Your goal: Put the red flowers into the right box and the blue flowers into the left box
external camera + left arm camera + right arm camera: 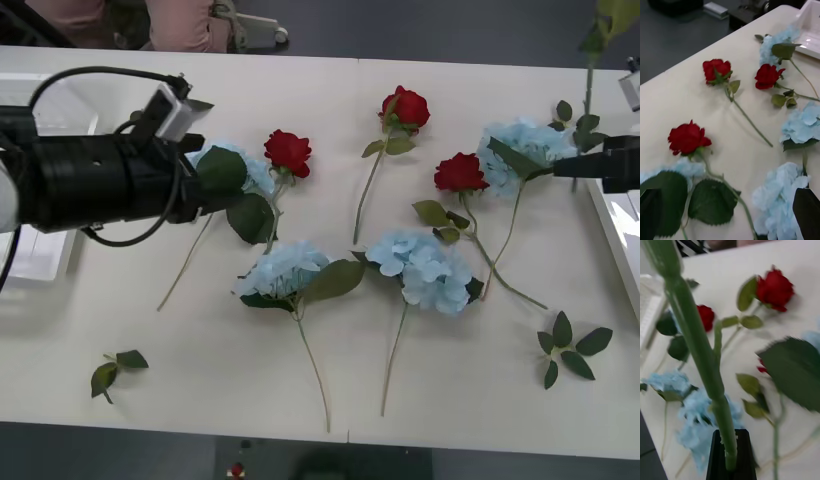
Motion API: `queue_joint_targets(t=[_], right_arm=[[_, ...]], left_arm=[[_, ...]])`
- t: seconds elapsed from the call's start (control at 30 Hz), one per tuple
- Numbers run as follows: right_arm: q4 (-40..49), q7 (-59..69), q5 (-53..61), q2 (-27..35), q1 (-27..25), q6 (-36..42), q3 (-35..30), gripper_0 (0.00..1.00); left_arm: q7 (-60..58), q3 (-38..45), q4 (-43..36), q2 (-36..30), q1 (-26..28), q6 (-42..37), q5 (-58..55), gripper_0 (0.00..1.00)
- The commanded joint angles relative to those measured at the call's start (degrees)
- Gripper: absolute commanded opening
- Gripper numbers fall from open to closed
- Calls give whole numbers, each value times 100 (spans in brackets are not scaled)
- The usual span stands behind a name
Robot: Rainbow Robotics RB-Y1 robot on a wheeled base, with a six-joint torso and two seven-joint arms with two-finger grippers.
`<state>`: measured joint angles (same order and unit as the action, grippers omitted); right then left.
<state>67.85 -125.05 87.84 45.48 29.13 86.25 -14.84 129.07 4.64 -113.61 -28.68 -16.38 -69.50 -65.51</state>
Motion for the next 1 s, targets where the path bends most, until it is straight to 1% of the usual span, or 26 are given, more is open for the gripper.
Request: queue_joint_targets(t=[0.03,0.27,0.43,0.6,0.77,0.87,0.97,1.0], right_arm=[[97,692,-882,541,48,278,-423,0],[97,1457,-2333,954,40,744,-572,0],[88,1844,-3352,1112,-48,709,-572,0],[-114,1958,-4029,1174,-189,436,-616,0],[-553,1896,-4205,1270,-347,85,-642,0],[-703,1844,-4205,1314,-637,-161,-642,0],[-703,1800,-4196,1323,-910,-249,-651,0],[-703,1782,-4178,1323,-1077,-302,-660,0]], left_arm=[[-1157,230,-390,-33,-172,-670,372,100],[-2642,195,-311,-59,-295,-1206,1321,100],[-3617,98,-135,-59,-304,-1373,1840,100],[-3697,-69,383,-59,-462,-1329,2306,100],[-3644,-227,999,-59,-612,-1074,2605,100],[-3600,-394,1438,-59,-656,-670,2666,100],[-3574,-526,1684,-59,-700,-442,2719,100],[-3565,-596,1825,-59,-761,-389,2736,100]])
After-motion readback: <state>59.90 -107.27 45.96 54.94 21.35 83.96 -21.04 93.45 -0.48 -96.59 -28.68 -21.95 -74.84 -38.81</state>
